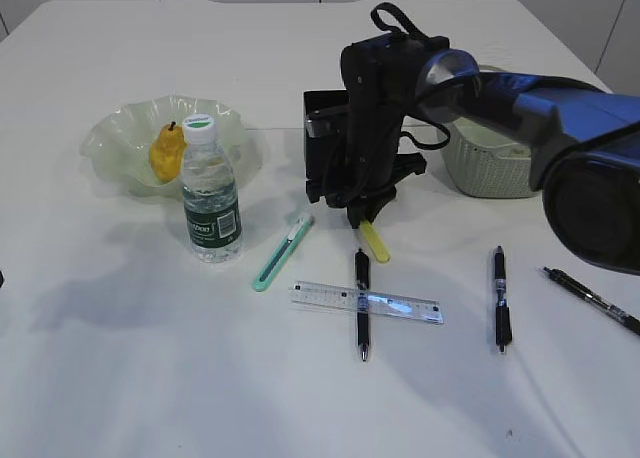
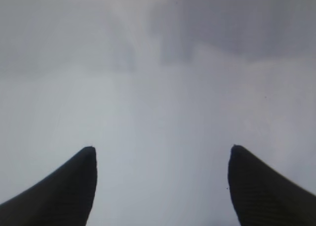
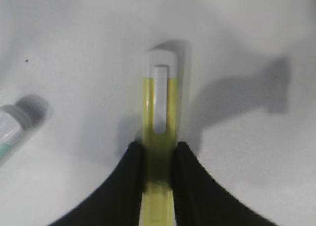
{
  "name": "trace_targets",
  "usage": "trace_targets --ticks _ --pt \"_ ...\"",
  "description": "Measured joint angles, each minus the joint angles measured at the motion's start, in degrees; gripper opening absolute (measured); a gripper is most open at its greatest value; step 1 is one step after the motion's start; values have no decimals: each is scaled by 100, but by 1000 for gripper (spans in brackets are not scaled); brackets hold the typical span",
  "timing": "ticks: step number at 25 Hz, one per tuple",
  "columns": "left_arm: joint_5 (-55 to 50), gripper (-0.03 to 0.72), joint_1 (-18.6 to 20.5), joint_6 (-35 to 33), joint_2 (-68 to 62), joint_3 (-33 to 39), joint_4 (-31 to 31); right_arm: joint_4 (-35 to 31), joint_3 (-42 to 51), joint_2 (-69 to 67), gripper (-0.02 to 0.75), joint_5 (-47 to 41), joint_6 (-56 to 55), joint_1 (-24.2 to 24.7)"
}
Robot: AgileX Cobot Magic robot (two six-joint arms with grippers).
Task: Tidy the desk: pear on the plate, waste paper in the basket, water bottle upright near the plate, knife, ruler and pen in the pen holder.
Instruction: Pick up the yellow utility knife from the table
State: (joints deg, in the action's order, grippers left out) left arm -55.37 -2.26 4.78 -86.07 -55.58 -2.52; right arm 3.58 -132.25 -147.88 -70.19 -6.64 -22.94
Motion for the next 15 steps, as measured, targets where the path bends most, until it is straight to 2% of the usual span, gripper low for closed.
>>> trace_targets --ticks 15 --pt "0 591 0 0 0 0 0 -13 -108 1082 114 -65 2 4"
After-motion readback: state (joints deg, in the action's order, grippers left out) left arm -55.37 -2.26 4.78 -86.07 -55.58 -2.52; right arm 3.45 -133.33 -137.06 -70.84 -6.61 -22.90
